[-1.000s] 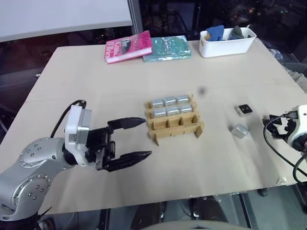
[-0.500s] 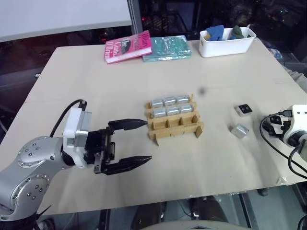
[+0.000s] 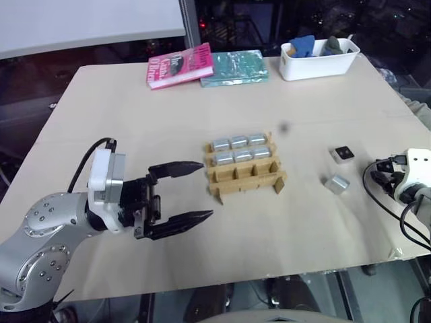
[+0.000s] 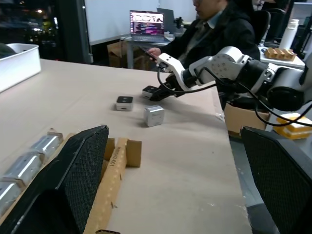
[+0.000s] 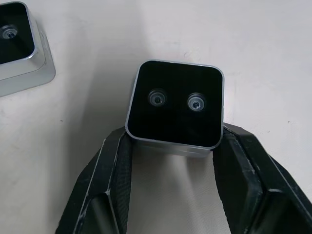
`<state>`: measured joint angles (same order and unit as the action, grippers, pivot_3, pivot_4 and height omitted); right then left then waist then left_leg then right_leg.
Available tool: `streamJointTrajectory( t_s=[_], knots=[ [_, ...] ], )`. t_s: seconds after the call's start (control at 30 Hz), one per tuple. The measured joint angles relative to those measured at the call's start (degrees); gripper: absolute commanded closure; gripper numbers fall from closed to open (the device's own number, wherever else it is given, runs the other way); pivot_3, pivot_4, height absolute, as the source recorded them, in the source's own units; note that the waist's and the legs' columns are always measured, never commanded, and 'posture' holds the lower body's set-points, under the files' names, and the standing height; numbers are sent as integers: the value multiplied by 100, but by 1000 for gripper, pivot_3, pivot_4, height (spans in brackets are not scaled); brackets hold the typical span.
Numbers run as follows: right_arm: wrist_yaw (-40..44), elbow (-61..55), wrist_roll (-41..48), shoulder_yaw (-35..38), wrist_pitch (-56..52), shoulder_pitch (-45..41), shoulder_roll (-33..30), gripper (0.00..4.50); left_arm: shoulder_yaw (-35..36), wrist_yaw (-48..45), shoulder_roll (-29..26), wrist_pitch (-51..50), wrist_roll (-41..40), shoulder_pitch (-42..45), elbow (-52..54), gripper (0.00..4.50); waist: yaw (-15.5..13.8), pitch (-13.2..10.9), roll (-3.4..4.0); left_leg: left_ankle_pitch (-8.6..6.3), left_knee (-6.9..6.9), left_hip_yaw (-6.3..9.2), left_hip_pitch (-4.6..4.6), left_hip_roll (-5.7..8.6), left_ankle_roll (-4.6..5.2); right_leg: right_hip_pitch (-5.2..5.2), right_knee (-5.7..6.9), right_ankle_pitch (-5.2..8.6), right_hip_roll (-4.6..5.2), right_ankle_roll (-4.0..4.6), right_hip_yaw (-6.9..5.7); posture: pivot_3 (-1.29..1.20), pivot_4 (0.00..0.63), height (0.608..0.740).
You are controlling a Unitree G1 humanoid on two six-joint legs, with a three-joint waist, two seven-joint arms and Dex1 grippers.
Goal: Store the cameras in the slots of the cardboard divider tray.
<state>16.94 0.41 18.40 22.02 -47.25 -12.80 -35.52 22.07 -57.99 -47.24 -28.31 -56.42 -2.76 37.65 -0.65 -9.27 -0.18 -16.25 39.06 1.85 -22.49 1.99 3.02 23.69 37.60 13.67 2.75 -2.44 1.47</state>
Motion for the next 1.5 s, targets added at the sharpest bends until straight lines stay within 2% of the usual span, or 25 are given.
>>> streamJointTrajectory(
  t_s=[0.13,0.33,0.4,0.43,0.57,0.63,0.77,1.27,1.37,1.5],
  knots=[
    [20,3,-115,-89,209,56,-19,2681,-58,521,92,-136,-6,264,-11,0,-1,0,0,0,0,0,1,0,0,0,2,0,-1,-1,0,0,150,740],
    [769,-919,-365,-416,1583,623,-290,2681,-281,2119,251,-958,-675,917,-75,0,44,-3,4,0,3,4,0,0,1,2,10,-1,-2,-5,0,0,150,740],
    [1322,-1754,-372,-781,2121,829,-532,2681,-358,2977,14,-1527,-1602,1371,-341,0,73,-6,0,-1,5,13,4,-10,2,2,15,-1,-8,-6,-7,0,150,740],
    [1717,-2545,-456,-1337,2662,762,-617,2681,-517,3514,-155,-1894,-2698,1832,-722,0,114,-7,-2,-2,7,14,7,-15,1,0,19,0,-13,-7,-8,0,150,740],
    [2028,-3058,-754,-2304,3219,415,-462,2681,-1025,4393,-85,-2247,-3861,2472,-1219,0,144,-13,-15,7,13,11,13,-1,-13,-5,22,-1,-7,-7,-7,0,150,740],
    [2061,-3076,-938,-2789,3412,-23,-218,2681,-1432,4909,60,-2392,-4318,2796,-1514,0,137,-22,-29,14,19,11,8,5,-25,0,25,-2,-3,-7,-7,0,150,740],
    [2138,-3077,-1137,-3023,3612,-467,-107,2681,-1829,5341,179,-2549,-4508,3017,-1667,0,103,-26,-35,15,15,18,4,6,-28,2,15,-1,-3,-5,-8,0,150,740],
    [2187,-3226,-1322,-3354,3495,-893,329,2681,-2052,5553,658,-2711,-4436,3424,-1932,0,91,-25,-35,20,12,18,-5,9,-37,12,17,-2,-4,-4,-6,0,150,740],
    [2186,-3324,-1345,-3410,3473,-907,379,2681,-2070,5560,771,-2752,-4382,3505,-2036,674,92,-26,-35,20,12,18,-5,9,-37,13,17,-1,-5,-4,-6,0,150,740],
    [2174,-3399,-1372,-3472,3345,-962,462,2681,-2106,5523,890,-2859,-4354,3542,-2070,2547,96,-26,-35,21,12,18,-5,9,-37,13,18,-1,-4,-4,-6,0,150,740]
  ],
)
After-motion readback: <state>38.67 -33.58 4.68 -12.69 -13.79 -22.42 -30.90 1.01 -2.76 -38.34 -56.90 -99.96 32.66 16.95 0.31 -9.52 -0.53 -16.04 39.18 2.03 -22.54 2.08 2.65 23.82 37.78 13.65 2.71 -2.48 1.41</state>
